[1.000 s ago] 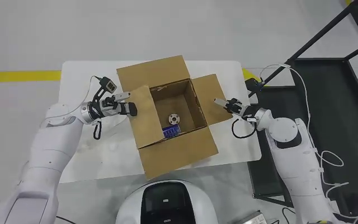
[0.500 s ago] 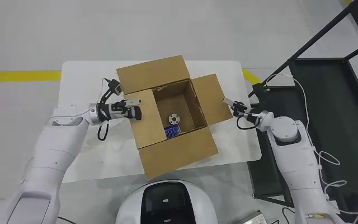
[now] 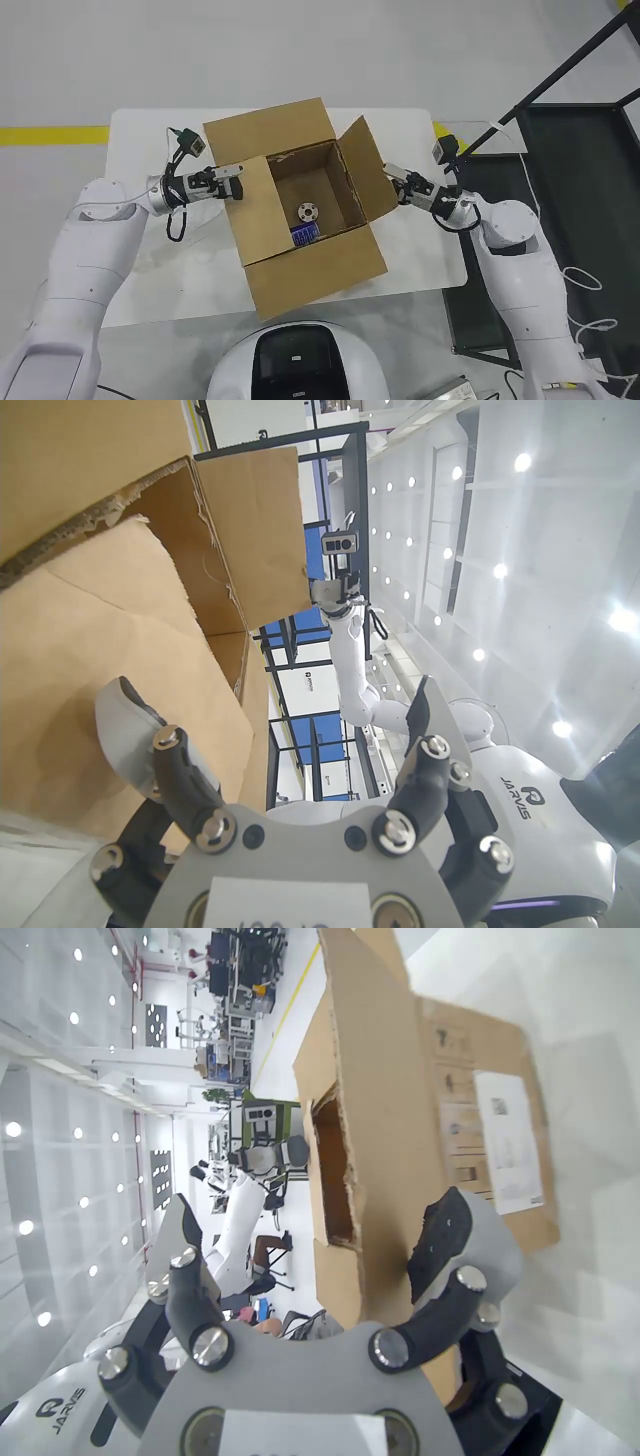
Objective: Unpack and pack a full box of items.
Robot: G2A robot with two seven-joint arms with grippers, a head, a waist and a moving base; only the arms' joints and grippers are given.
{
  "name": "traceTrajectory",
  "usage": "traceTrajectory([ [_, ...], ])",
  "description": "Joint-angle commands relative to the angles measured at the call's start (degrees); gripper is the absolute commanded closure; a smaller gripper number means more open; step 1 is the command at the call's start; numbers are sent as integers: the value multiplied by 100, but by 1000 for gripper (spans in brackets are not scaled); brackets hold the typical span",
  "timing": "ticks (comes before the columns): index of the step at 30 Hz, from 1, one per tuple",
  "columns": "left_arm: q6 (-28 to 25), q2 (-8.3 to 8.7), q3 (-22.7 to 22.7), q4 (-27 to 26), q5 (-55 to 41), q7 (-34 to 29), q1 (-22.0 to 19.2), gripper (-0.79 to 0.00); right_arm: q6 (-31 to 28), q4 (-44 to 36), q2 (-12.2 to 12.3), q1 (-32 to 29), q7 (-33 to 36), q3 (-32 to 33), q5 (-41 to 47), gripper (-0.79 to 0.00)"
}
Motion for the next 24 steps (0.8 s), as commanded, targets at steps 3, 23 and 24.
traceTrajectory([
  [3, 18, 62, -162, 40, 69, 27, -28, -785, -87, -125, -57, 71, 10, -443, 297, -785],
  [23, 46, 205, -450, 95, 192, 108, 23, -785, 61, 119, -45, 583, -27, -1205, -863, -785],
  [24, 32, 216, -474, 128, 202, 95, 17, -785, 74, 125, -24, 560, -68, -1071, -849, -785],
])
